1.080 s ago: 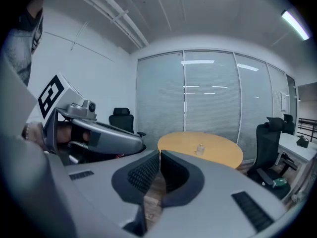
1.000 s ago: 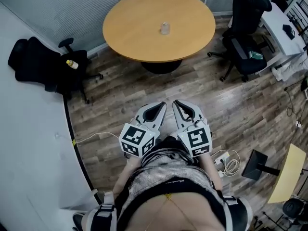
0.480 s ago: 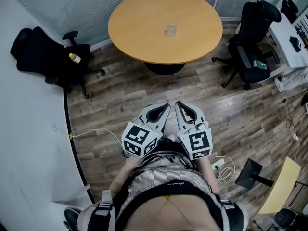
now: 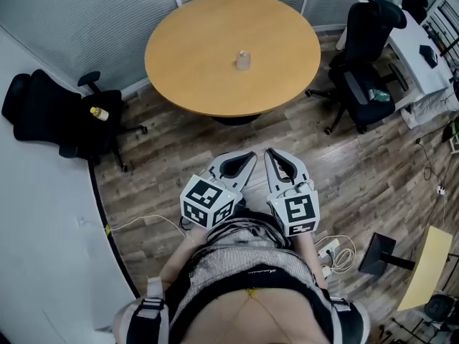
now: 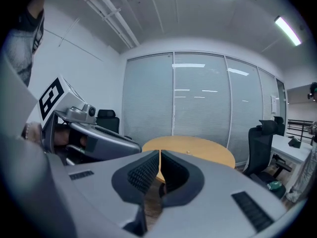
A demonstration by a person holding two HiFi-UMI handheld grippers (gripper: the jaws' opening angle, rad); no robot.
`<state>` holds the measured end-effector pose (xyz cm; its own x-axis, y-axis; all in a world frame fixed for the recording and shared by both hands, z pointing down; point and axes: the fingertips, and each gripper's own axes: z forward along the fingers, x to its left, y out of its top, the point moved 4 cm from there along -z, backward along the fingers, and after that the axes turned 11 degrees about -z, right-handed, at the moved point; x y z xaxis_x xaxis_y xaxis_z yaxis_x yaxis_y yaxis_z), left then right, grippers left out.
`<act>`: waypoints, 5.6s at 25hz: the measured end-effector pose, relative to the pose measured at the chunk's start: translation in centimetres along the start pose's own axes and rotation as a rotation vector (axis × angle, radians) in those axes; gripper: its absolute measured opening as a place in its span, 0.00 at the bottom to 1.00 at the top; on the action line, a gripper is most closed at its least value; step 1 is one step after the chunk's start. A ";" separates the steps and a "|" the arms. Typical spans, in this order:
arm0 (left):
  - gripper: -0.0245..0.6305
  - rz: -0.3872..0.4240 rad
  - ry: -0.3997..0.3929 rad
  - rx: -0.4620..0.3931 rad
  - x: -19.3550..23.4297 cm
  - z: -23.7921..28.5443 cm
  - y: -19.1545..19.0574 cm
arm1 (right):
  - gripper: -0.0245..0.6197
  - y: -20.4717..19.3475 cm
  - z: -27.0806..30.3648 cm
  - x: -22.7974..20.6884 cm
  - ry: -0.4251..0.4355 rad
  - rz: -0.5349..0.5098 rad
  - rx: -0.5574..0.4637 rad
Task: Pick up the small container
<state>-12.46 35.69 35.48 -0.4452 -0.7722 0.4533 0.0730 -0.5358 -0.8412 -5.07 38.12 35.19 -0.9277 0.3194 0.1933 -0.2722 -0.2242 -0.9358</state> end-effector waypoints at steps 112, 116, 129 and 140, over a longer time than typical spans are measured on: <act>0.05 -0.140 0.158 -0.157 22.4 19.3 18.1 | 0.08 2.4 30.8 -19.6 0.218 -0.078 0.060; 0.05 -0.150 0.146 -0.144 24.1 19.3 18.4 | 0.08 3.0 32.6 -19.3 0.205 -0.062 0.057; 0.05 -0.179 0.145 -0.148 28.1 18.4 19.1 | 0.08 3.6 36.4 -18.4 0.198 -0.063 0.080; 0.05 -0.186 0.113 -0.122 30.1 18.4 19.4 | 0.08 3.2 38.1 -18.2 0.175 -0.029 0.099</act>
<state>-8.01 -4.27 38.21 -0.5382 -0.6172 0.5739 -0.1246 -0.6152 -0.7785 1.17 -3.46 39.90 -0.8629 0.4804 0.1573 -0.3300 -0.2995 -0.8952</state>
